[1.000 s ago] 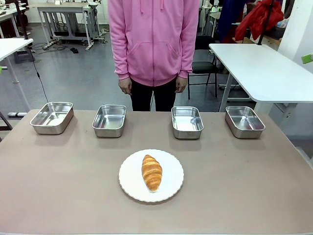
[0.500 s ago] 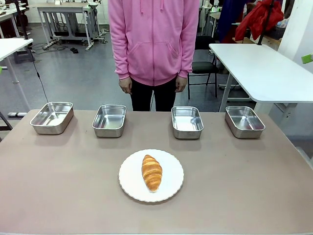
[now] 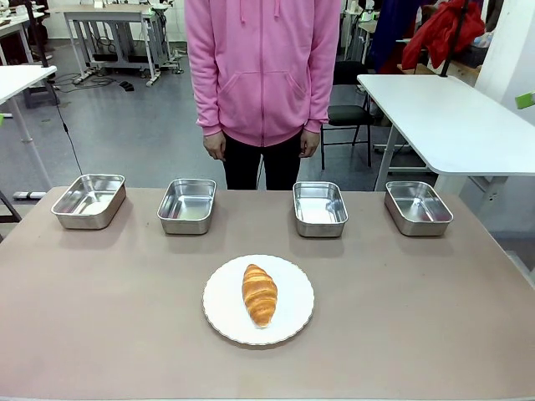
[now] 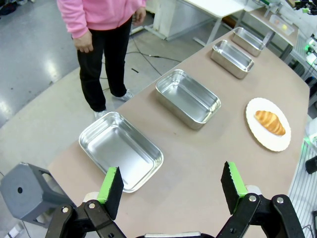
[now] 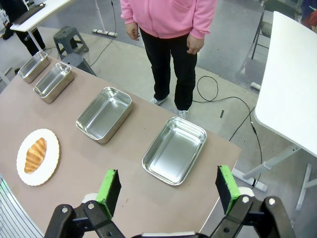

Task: Place the bread in the container.
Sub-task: Place the Butter Roll into the Airtight Container indicated by the human.

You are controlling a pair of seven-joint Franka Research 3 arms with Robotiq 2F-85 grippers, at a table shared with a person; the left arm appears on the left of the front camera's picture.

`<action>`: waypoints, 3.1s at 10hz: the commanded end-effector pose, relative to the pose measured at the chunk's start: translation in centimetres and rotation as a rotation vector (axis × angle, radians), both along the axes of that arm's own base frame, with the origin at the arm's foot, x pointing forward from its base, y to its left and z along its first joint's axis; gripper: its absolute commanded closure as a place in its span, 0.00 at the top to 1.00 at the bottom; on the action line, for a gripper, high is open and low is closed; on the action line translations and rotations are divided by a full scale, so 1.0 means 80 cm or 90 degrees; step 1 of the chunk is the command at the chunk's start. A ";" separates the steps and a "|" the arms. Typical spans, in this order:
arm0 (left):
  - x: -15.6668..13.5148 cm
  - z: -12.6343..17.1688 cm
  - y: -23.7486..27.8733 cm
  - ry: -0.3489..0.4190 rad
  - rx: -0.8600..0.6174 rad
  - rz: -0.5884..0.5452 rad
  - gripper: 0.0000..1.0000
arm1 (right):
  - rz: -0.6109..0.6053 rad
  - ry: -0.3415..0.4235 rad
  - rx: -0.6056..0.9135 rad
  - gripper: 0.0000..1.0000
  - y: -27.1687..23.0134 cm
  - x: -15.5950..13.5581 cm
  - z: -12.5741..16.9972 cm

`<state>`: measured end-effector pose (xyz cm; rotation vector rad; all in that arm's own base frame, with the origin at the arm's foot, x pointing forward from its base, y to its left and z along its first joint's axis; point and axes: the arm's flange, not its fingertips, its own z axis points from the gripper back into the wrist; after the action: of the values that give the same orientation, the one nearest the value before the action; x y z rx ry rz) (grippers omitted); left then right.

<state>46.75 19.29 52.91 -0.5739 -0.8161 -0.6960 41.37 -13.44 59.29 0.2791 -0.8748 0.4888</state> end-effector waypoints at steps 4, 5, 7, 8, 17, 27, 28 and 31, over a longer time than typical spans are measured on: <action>-0.001 -0.001 0.001 -0.005 0.005 -0.006 1.00 | 0.010 -0.010 0.006 1.00 -0.001 0.002 -0.001; -0.001 -0.001 0.001 -0.005 0.005 -0.006 1.00 | 0.010 -0.010 0.006 1.00 -0.001 0.002 -0.001; -0.001 -0.001 0.001 -0.005 0.005 -0.006 1.00 | 0.010 -0.010 0.006 1.00 -0.001 0.002 -0.001; -0.001 -0.001 0.001 -0.005 0.005 -0.006 1.00 | 0.010 -0.010 0.006 1.00 -0.001 0.002 -0.001; -0.001 -0.001 0.001 -0.005 0.005 -0.006 1.00 | 0.010 -0.010 0.006 1.00 -0.001 0.002 -0.001; -0.001 -0.001 0.001 -0.005 0.005 -0.006 1.00 | 0.010 -0.010 0.006 1.00 -0.001 0.002 -0.001; -0.001 -0.001 0.001 -0.005 0.005 -0.006 1.00 | 0.010 -0.010 0.006 1.00 -0.001 0.002 -0.001; -0.001 -0.001 0.001 -0.005 0.005 -0.006 1.00 | 0.010 -0.010 0.006 1.00 -0.001 0.002 -0.001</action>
<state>46.75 19.29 52.91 -0.5739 -0.8161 -0.6960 41.37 -13.44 59.29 0.2790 -0.8748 0.4888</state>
